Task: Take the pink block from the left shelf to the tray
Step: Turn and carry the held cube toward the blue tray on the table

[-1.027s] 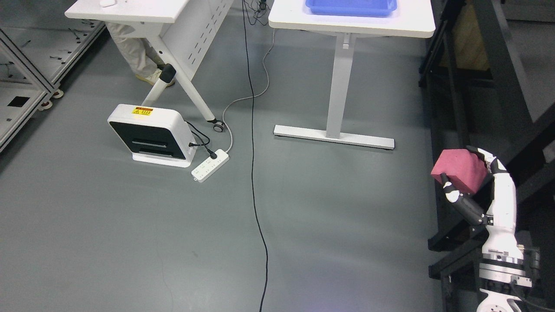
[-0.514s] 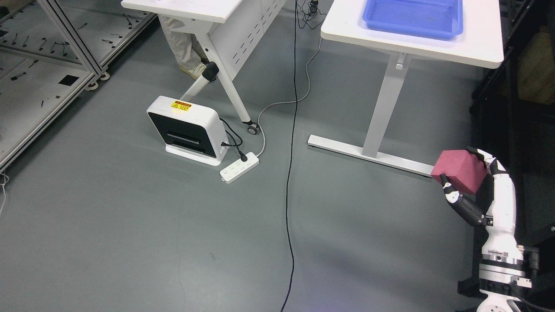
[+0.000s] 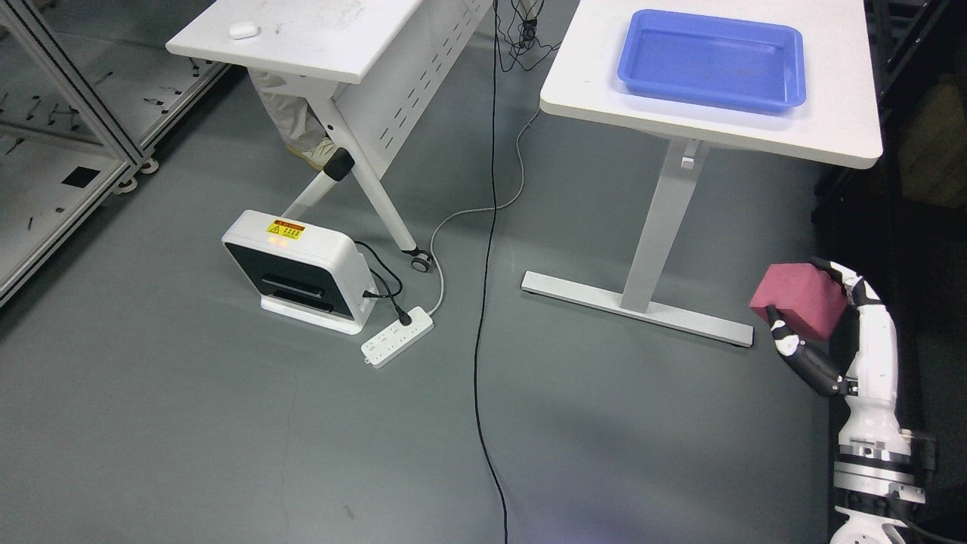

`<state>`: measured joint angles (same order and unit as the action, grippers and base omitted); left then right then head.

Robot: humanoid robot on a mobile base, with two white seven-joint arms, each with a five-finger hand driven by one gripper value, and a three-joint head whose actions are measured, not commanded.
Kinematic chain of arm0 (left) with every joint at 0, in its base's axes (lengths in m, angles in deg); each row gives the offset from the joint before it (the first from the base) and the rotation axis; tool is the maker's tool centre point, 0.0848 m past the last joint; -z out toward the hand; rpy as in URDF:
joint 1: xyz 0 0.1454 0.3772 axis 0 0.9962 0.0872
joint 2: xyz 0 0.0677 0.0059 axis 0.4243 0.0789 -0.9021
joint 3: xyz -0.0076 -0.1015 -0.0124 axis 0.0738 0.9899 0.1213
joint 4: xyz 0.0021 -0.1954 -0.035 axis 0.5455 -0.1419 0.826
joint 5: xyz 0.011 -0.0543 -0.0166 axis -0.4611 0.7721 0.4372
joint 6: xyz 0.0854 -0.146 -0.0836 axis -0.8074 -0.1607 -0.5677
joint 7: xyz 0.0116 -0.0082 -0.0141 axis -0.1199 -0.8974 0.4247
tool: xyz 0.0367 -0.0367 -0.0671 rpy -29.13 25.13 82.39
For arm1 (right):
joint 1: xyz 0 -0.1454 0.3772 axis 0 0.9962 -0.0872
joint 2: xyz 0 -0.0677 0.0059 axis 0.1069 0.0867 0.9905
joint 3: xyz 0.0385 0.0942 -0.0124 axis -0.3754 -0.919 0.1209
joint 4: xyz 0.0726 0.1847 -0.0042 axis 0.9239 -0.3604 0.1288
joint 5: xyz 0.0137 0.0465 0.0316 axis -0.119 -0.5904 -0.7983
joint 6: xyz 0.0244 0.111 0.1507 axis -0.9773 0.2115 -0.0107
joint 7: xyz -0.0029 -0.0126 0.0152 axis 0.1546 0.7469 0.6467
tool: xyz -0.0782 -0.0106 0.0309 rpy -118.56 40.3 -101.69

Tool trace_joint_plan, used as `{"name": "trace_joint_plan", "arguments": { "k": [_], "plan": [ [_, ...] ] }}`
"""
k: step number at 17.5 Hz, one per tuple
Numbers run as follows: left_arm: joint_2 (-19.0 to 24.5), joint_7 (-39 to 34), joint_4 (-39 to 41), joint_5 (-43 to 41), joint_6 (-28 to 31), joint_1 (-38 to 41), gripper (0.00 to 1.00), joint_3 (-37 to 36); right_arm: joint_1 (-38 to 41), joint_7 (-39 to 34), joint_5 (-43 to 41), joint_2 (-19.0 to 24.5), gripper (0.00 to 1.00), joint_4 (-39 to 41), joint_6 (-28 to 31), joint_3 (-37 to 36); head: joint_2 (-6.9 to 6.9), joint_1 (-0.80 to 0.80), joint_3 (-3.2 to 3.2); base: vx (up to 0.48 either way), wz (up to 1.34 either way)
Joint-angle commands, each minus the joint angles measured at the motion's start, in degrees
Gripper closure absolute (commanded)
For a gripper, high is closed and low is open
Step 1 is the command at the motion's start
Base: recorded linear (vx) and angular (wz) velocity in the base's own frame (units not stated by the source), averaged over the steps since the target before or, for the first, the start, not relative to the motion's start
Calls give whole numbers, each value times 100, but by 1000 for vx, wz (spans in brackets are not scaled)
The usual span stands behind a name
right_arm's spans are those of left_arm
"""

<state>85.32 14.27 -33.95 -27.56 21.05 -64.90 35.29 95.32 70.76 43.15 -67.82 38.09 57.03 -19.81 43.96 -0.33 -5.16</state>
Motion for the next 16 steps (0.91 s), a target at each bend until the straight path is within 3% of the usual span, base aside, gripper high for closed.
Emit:
{"name": "trace_joint_plan", "arguments": {
  "k": [1, 16],
  "plan": [
    [100, 0, 0, -9, 2, 35, 0, -3, 5, -2, 0, -100, 95, 0, -1, 21, 0, 0, 0, 314, -139],
    [100, 0, 0, -9, 2, 35, 0, -3, 32, -45, 0, -100, 95, 0, -71, 65, 0, 0, 0, 311, -26]
  ]
}}
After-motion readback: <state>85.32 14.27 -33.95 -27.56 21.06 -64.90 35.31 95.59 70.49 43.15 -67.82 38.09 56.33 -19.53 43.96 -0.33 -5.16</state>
